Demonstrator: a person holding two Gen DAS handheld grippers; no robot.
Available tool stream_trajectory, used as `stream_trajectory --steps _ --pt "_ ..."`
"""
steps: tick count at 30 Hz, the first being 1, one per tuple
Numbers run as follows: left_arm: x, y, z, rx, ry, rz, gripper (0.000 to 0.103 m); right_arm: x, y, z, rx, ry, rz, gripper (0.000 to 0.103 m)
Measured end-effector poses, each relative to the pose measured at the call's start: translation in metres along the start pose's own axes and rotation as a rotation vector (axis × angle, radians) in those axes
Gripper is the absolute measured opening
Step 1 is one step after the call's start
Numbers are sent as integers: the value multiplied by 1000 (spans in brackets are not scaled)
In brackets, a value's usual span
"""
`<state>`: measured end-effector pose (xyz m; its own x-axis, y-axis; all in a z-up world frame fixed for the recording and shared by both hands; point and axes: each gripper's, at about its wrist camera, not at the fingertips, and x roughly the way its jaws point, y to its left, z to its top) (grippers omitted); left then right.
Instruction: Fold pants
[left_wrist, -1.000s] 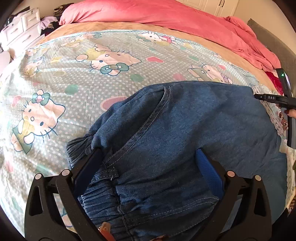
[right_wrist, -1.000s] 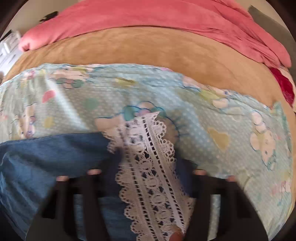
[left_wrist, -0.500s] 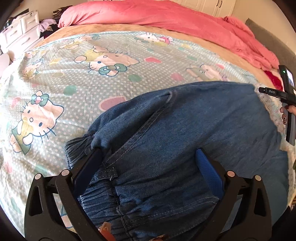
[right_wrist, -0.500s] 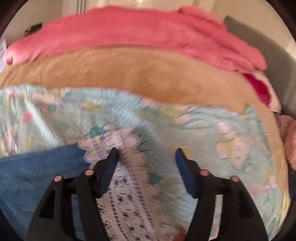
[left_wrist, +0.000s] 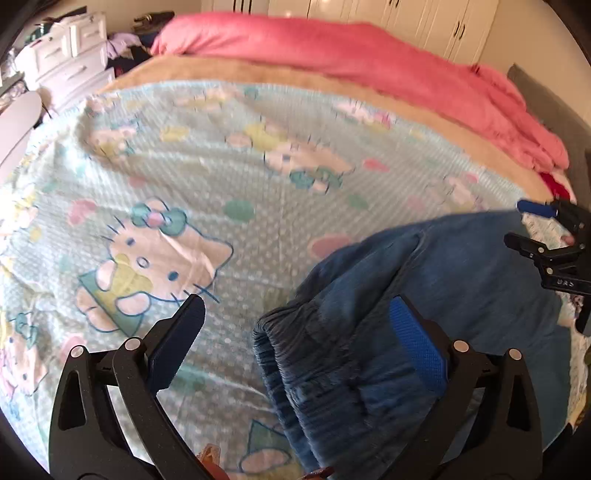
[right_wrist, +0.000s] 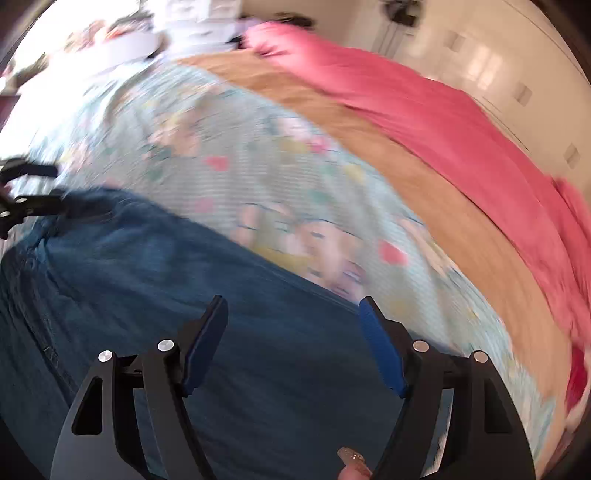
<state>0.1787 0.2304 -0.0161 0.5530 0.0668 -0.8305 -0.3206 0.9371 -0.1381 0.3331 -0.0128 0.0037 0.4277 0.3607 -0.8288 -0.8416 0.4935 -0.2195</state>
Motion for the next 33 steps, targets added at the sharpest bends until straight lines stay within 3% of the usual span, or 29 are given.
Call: stream_trajectory --steps 3,8,10,12,14,18,20,22,24,27,33 --pt "14 -2 -2 3 36 -6 94 13 8 13 -10 16 34 72" --pt "23 -9 -1 26 27 28 94 21 23 28 -40 37 88 72" --pt "25 -8 -2 24 20 27 88 27 34 33 -88 56 91 72" --pt "23 -8 -1 12 5 17 59 34 45 37 -139 75 92 72" --pt "21 -10 1 19 -5 -8 39 39 54 40 -174 83 80 72" --pt "6 -20 0 58 -43 -26 20 45 67 42 -264 92 50 71" --pt "-6 -24 0 78 -79 -34 18 45 72 41 -286 93 60 60" --pt "-20 -28 -2 106 -126 -34 18 43 81 38 -303 103 102 28" --pt "-27 -31 -5 119 -146 -43 18 40 94 32 -350 106 84 18" --pt "-33 -33 -8 128 -157 -49 18 33 103 31 -320 92 36 8" --pt "-52 -36 -14 135 -187 -86 19 -17 89 11 -146 -23 27 5"
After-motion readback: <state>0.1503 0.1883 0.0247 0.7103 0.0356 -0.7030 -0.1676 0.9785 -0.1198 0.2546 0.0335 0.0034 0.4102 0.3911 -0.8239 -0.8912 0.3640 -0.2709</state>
